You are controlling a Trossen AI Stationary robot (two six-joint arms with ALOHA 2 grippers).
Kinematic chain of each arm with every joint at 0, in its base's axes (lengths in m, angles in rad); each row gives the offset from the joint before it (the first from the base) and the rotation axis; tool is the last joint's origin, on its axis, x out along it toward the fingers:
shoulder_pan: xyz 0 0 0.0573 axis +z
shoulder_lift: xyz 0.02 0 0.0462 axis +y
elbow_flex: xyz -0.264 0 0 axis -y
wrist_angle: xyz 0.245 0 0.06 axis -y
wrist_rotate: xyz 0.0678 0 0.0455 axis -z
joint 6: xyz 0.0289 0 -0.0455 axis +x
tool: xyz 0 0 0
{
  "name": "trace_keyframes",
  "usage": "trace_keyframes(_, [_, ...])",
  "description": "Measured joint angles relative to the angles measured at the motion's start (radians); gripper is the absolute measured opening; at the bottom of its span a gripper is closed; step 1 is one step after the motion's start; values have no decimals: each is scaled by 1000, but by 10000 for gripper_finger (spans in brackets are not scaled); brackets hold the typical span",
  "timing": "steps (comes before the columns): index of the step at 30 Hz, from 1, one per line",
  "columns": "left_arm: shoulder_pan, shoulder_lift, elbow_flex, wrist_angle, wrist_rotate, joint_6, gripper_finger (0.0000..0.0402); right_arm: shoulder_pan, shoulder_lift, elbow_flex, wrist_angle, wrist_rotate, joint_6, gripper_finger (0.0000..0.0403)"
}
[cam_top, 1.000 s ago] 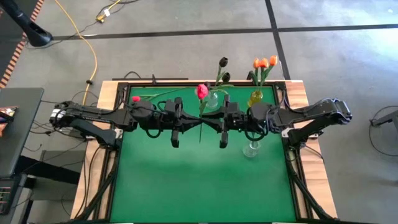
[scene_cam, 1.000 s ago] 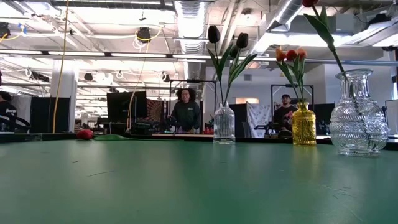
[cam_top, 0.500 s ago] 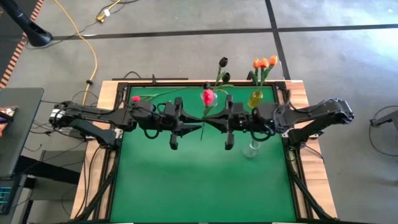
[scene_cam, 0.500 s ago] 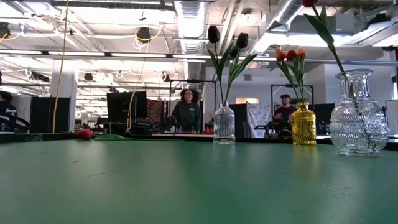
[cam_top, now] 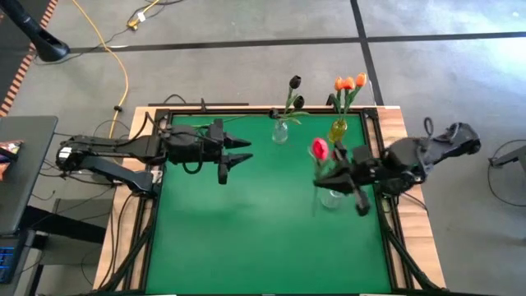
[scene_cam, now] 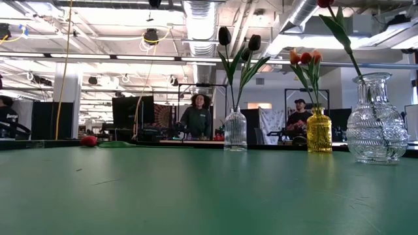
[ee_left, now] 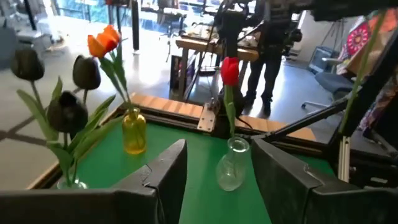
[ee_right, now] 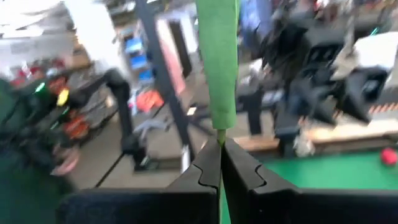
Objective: Sort flowers into vase by color
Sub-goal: Put the bottom red flower into the bottom transparent vase
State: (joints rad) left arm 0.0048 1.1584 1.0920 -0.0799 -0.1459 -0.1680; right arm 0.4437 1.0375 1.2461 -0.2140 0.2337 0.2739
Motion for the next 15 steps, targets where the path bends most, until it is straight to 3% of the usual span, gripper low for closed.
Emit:
trace_keyframes(4, [5, 2, 0, -10, -1, -25, 166, 78, -47, 0, -196, 54, 79, 28])
trace_keyframes(10, [5, 6, 0, -15, -23, -12, 166, 179, -81, -1, -446, 329, 147, 28])
trace_keyframes(15, [5, 6, 0, -16, -44, -20, 166, 258, -135, -79, -492, 578, 168, 25])
